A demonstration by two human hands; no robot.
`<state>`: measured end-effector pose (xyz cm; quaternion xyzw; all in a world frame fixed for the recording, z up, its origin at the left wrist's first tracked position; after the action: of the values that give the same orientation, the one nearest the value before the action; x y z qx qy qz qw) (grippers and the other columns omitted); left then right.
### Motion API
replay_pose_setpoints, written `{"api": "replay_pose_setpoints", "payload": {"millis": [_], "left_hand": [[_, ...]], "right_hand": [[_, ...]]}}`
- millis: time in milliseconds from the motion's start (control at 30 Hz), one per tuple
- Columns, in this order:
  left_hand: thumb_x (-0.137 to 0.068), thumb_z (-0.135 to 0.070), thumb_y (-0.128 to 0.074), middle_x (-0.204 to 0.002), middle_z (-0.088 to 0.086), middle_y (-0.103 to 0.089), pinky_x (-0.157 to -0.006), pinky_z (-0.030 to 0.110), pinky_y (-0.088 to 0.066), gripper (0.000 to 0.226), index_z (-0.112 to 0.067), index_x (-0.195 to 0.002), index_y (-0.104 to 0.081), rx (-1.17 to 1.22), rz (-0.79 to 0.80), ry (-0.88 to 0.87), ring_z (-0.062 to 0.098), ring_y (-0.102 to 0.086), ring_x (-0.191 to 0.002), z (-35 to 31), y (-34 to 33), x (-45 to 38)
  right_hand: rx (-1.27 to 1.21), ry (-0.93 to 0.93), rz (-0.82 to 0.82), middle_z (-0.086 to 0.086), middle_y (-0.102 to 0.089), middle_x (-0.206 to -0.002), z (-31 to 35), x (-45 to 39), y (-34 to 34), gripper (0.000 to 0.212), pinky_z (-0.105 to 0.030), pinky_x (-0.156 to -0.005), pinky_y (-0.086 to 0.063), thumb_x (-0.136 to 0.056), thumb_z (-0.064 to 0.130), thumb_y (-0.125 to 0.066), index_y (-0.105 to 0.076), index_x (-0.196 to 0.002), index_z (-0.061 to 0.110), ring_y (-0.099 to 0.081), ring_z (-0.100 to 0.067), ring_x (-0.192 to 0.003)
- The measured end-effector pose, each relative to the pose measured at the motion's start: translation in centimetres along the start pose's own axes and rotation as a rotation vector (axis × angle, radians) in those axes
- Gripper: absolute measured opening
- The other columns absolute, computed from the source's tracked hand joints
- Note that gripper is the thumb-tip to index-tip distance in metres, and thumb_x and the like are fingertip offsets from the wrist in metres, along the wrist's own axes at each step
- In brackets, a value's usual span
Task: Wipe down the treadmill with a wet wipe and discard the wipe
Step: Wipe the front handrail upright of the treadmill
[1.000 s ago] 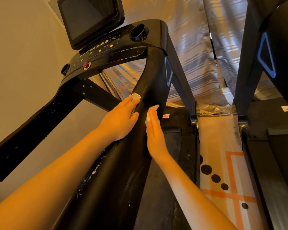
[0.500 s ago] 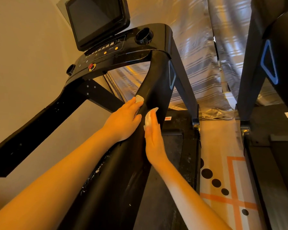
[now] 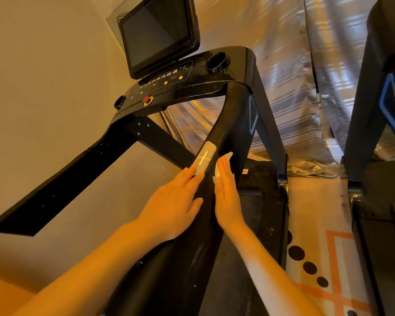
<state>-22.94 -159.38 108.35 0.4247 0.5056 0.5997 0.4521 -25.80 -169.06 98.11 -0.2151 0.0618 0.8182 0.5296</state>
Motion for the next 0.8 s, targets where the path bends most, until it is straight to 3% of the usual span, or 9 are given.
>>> {"api": "replay_pose_setpoints", "payload": {"millis": [133,233,367,500,633,800], "left_hand": [[-0.104,-0.040,-0.037,-0.164,-0.012,0.001,-0.118,0.026,-0.014,0.058,-0.032,-0.156,-0.011,0.032,-0.060,-0.005,0.010,-0.001,-0.150,0.0,-0.2,-0.1],[-0.104,-0.037,-0.039,-0.164,-0.012,-0.001,-0.117,0.024,-0.014,0.057,-0.032,-0.155,-0.014,0.081,-0.076,-0.012,0.009,-0.002,-0.150,0.1,-0.2,-0.1],[-0.104,-0.036,-0.039,-0.163,-0.013,-0.002,-0.118,0.024,-0.012,0.057,-0.031,-0.155,-0.015,0.094,-0.094,-0.013,0.008,-0.003,-0.150,0.1,-0.1,0.0],[-0.104,-0.036,-0.039,-0.163,-0.012,-0.001,-0.118,0.024,-0.011,0.058,-0.030,-0.156,-0.013,0.101,-0.105,-0.027,0.009,-0.002,-0.150,0.1,0.1,0.0],[-0.104,-0.036,-0.039,-0.164,-0.009,-0.001,-0.118,0.025,-0.012,0.059,-0.029,-0.156,-0.011,0.082,-0.104,-0.023,0.010,-0.003,-0.150,0.0,0.1,0.0],[-0.104,-0.035,-0.040,-0.164,-0.008,-0.002,-0.119,0.026,-0.011,0.059,-0.029,-0.156,-0.011,0.085,-0.100,-0.023,0.011,-0.003,-0.150,0.1,0.1,0.1]], "right_hand": [[0.127,0.020,0.021,0.032,0.001,-0.151,0.7,-4.2,1.1,0.046,-0.041,-0.124,0.000,-0.103,0.040,-0.019,-0.007,-0.147,0.038,0.001,0.011,-0.144],[0.144,0.049,0.081,0.024,0.000,-0.158,1.3,-1.4,0.4,0.047,-0.037,-0.125,0.001,-0.103,0.041,-0.019,-0.008,-0.149,0.036,0.001,0.006,-0.147],[0.116,0.145,0.113,0.031,0.001,-0.159,2.4,3.1,-0.9,0.048,-0.034,-0.124,-0.005,-0.103,0.056,-0.014,-0.007,-0.149,0.044,-0.003,-0.002,-0.150],[0.229,0.158,0.112,0.016,-0.006,-0.162,2.4,-1.5,0.2,0.059,-0.036,-0.125,0.000,-0.102,0.056,-0.012,-0.015,-0.153,0.028,-0.003,-0.002,-0.150],[0.337,0.173,0.168,0.004,-0.022,-0.159,3.0,-5.5,1.1,0.048,-0.037,-0.125,-0.001,-0.104,0.040,-0.019,-0.027,-0.148,0.024,-0.014,-0.012,-0.151],[0.381,0.307,0.231,0.006,-0.023,-0.158,3.2,-3.2,0.7,0.061,-0.026,-0.123,-0.001,-0.102,0.056,-0.011,-0.024,-0.150,0.022,-0.018,-0.010,-0.150]]}}
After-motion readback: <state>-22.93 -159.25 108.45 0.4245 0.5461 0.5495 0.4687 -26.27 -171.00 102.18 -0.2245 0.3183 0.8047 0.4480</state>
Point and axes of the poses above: each hand's wrist, its own x-axis away from the middle knuckle, its own y-axis out of the back of the hand, z = x × y, the point moved 9 cm from there along -x, towards the middle knuckle
